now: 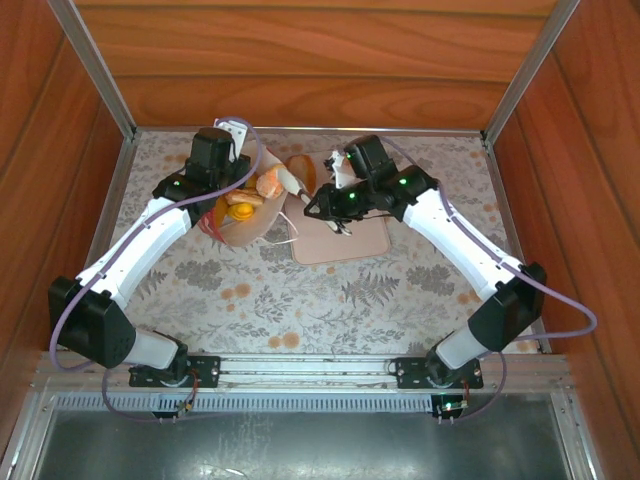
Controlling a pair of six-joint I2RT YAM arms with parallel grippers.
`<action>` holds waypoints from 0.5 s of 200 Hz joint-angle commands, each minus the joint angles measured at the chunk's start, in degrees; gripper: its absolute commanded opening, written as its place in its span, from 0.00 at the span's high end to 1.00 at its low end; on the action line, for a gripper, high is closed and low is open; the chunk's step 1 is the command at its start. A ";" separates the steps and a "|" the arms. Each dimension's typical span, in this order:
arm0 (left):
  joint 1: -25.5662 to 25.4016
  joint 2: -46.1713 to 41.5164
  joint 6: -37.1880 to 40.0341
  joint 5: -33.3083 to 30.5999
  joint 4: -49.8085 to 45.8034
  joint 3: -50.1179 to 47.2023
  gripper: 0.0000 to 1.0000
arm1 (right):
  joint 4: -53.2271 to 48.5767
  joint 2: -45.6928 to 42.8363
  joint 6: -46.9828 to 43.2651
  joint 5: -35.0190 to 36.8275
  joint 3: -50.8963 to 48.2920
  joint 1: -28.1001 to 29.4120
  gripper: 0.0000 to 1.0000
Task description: Take the fake bread out of the paper bag
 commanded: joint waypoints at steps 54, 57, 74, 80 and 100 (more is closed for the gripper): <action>0.31 -0.53 -1.08 -0.77 1.86 -0.11 1.00 | 9.95 -8.45 6.29 -5.99 -2.99 -2.59 0.77; 0.31 -0.52 -1.15 -0.73 1.88 -0.11 1.00 | 10.04 -8.76 6.34 -6.01 -3.16 -2.72 0.77; 0.31 -0.31 -1.17 -0.58 1.81 -0.11 1.00 | 10.34 -10.94 6.59 -6.18 -3.80 -3.32 0.77; 0.30 -0.35 -1.17 -0.53 1.89 -0.03 1.00 | 10.43 -11.65 6.63 -6.18 -3.90 -3.53 0.77; 0.30 -0.24 -1.34 -0.59 1.85 -0.11 1.00 | 10.38 -14.12 6.51 -5.63 -4.21 -4.07 0.77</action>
